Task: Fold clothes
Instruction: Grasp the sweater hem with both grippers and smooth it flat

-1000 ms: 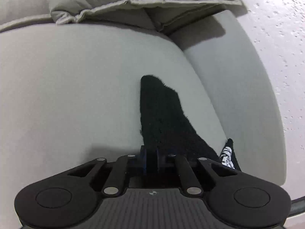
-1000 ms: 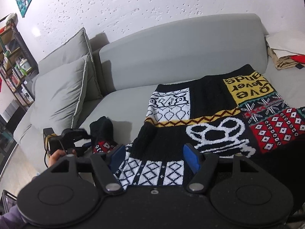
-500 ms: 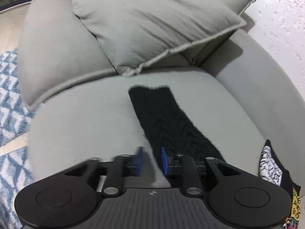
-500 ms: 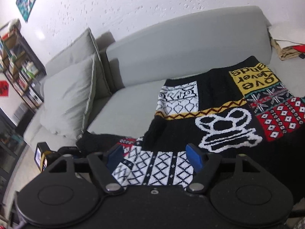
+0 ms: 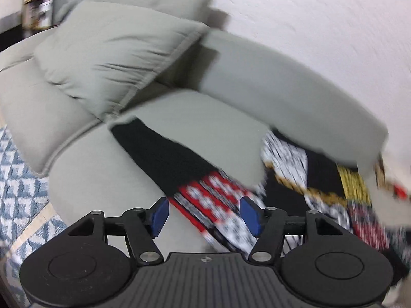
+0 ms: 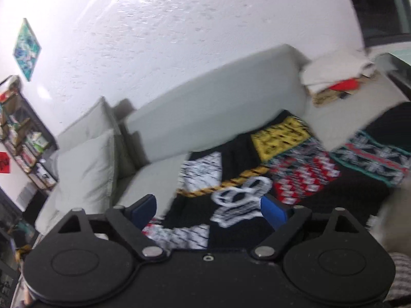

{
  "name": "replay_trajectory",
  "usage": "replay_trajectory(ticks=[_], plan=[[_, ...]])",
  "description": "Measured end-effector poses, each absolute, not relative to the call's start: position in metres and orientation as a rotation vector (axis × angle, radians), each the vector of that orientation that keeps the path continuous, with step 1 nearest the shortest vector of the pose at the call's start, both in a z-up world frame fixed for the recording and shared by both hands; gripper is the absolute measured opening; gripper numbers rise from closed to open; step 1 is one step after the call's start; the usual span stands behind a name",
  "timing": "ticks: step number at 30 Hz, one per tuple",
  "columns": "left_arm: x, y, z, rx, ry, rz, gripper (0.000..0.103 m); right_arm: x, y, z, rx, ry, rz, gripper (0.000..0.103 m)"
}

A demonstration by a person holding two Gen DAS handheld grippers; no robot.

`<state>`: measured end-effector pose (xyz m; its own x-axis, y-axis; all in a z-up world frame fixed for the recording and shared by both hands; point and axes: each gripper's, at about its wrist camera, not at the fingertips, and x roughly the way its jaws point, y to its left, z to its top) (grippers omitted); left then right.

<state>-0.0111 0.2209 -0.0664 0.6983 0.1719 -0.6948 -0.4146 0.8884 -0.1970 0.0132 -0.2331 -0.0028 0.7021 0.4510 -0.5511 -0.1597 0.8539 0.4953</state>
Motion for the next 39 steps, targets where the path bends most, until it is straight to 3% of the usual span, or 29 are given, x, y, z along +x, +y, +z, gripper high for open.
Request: replay_trajectory(ticks=[3,4,5,7,13,17,22,27,29,31,33,35,36,39], plan=[[0.005,0.178,-0.087,-0.288,0.808,0.28,0.056,0.026,-0.257,-0.04,0.481,0.79,0.276,0.087],[0.011,0.165,-0.096,-0.268,0.825,0.25,0.055,0.031,-0.263,-0.054,0.482,0.816,0.245,0.074],[0.019,0.153,-0.104,-0.244,0.845,0.232,0.045,0.037,-0.267,-0.067,0.467,0.842,0.219,0.052],[0.031,0.122,-0.119,-0.155,0.873,0.188,0.029,0.049,-0.27,-0.093,0.424,0.897,0.178,0.032],[0.045,0.05,-0.153,-0.011,0.915,0.024,0.024,0.064,-0.245,-0.153,0.346,1.034,0.244,0.028],[0.038,0.03,-0.175,0.097,0.996,-0.036,0.013,0.051,-0.226,-0.171,0.205,1.086,0.26,0.025],[0.043,0.029,-0.174,0.12,1.024,-0.05,0.013,0.053,-0.222,-0.172,0.167,1.111,0.267,0.025],[0.041,0.053,-0.122,0.03,0.944,-0.044,0.024,0.054,-0.238,-0.118,0.301,1.056,0.343,0.03],[0.041,0.067,-0.088,-0.011,0.878,-0.043,0.035,0.051,-0.243,-0.08,0.323,0.976,0.389,0.051],[0.046,0.08,-0.059,-0.033,0.813,-0.019,0.041,0.05,-0.245,-0.039,0.302,0.87,0.415,0.065],[0.055,0.09,-0.035,-0.039,0.759,0.013,0.047,0.057,-0.247,-0.008,0.304,0.796,0.441,0.067],[0.07,0.101,-0.022,-0.049,0.729,0.04,0.068,0.073,-0.251,0.009,0.339,0.763,0.447,0.07],[0.079,0.107,-0.019,-0.052,0.719,0.053,0.073,0.083,-0.253,0.014,0.356,0.755,0.441,0.071],[0.116,0.118,-0.03,-0.04,0.73,0.086,0.078,0.118,-0.256,0.012,0.376,0.746,0.405,0.076]])
